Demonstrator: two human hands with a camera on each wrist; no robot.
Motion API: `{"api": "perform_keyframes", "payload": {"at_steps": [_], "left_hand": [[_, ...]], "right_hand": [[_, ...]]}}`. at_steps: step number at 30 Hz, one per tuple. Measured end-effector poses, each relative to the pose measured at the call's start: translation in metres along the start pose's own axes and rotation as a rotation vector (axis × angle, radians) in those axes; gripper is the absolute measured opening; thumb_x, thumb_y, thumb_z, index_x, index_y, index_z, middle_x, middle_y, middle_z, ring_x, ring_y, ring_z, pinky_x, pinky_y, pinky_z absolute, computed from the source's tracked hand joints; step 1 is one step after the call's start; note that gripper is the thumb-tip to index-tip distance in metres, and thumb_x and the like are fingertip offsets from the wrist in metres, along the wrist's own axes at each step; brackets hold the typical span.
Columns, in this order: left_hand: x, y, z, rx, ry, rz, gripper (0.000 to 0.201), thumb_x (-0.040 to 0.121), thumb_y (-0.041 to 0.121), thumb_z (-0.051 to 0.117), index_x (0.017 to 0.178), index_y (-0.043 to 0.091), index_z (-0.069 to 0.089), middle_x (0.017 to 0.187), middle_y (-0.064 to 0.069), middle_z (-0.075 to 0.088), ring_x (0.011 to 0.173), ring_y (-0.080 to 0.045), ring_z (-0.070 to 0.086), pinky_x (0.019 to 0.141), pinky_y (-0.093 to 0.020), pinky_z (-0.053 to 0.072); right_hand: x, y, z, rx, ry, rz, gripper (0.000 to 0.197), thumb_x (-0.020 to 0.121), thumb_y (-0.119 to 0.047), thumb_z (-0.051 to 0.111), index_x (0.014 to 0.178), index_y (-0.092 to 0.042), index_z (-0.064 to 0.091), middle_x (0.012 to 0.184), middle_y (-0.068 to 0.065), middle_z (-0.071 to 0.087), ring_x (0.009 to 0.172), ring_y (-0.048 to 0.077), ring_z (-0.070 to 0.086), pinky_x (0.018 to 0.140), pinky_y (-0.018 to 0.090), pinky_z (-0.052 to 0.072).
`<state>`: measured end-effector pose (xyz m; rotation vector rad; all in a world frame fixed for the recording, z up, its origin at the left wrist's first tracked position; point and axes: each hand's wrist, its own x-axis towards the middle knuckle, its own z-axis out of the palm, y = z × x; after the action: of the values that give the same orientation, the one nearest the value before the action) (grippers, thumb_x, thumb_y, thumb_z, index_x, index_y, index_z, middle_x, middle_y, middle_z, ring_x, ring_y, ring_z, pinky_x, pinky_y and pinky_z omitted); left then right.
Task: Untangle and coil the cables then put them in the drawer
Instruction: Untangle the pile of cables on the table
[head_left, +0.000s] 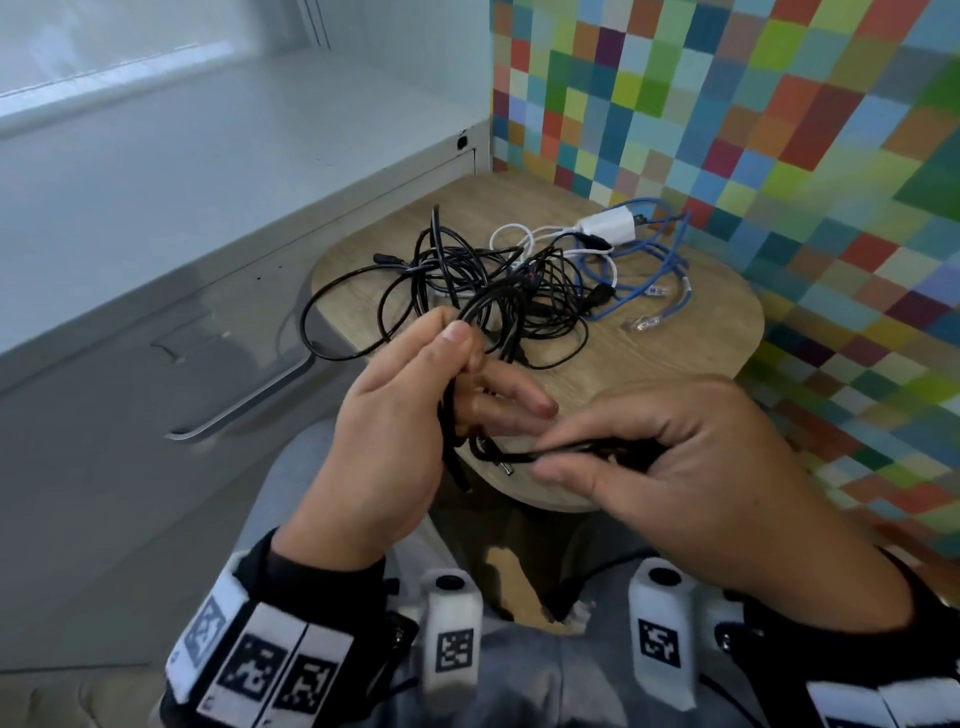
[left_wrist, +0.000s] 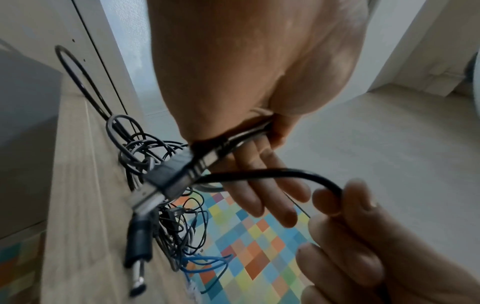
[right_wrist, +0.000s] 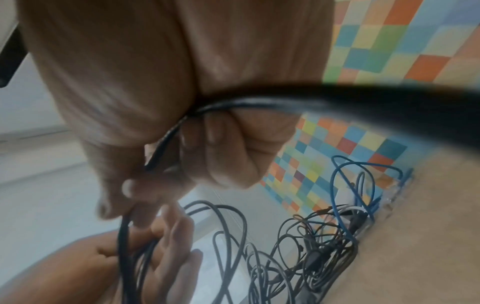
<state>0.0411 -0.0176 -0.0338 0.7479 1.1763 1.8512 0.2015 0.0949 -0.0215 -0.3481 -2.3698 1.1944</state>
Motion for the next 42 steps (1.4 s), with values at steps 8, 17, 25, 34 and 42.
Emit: {"api": "perform_keyframes", "payload": {"at_steps": [8,17,25,34,42], "left_hand": [[-0.005,-0.011,0.004,0.109,-0.152,0.007,0.033,0.098,0.016,0.051,0.097,-0.017,0.049,0.110,-0.011,0.077,0.118,-0.029,0.067,0.105,-0.041,0.048],[0.003,0.001,-0.009,-0.242,0.015,0.158,0.027,0.103,0.021,0.035,0.081,0.010,0.046,0.094,-0.025,0.070,0.104,-0.045,0.070,0.101,-0.051,0.053],[-0.003,-0.015,0.009,0.466,-0.075,0.278,0.026,0.105,0.022,0.041,0.082,0.013,0.047,0.076,0.007,0.062,0.074,-0.011,0.058,0.071,-0.030,0.048],[0.000,-0.001,0.001,0.754,-0.046,0.082,0.036,0.102,0.034,0.050,0.071,0.031,0.069,0.051,0.016,0.043,0.049,-0.002,0.038,0.053,-0.024,0.029],[0.003,0.012,-0.021,0.289,-0.087,-0.269,0.042,0.091,0.034,0.048,0.057,0.011,0.057,0.055,-0.003,0.022,0.046,-0.014,0.015,0.045,-0.030,0.009]], "right_hand": [[0.003,0.009,0.009,-0.251,0.177,-0.127,0.009,0.085,-0.021,0.086,0.093,-0.024,0.084,0.091,-0.018,0.077,0.081,-0.006,0.069,0.071,0.018,0.054],[0.002,0.016,0.004,-0.317,0.288,-0.123,0.003,0.086,-0.020,0.085,0.084,-0.021,0.083,0.073,-0.011,0.073,0.065,0.007,0.065,0.057,0.030,0.051],[0.003,0.007,0.016,-0.271,0.249,-0.181,0.006,0.088,-0.022,0.085,0.094,-0.023,0.084,0.083,-0.014,0.075,0.071,0.000,0.066,0.062,0.023,0.052],[0.003,0.010,-0.014,-0.274,0.322,-0.129,0.010,0.085,-0.026,0.083,0.095,-0.027,0.081,0.082,-0.016,0.073,0.073,0.002,0.066,0.066,0.016,0.048],[0.008,0.029,-0.030,-0.579,0.421,-0.209,0.017,0.100,-0.028,0.066,0.111,-0.024,0.079,0.096,-0.008,0.074,0.087,0.024,0.059,0.079,0.052,0.046]]}}
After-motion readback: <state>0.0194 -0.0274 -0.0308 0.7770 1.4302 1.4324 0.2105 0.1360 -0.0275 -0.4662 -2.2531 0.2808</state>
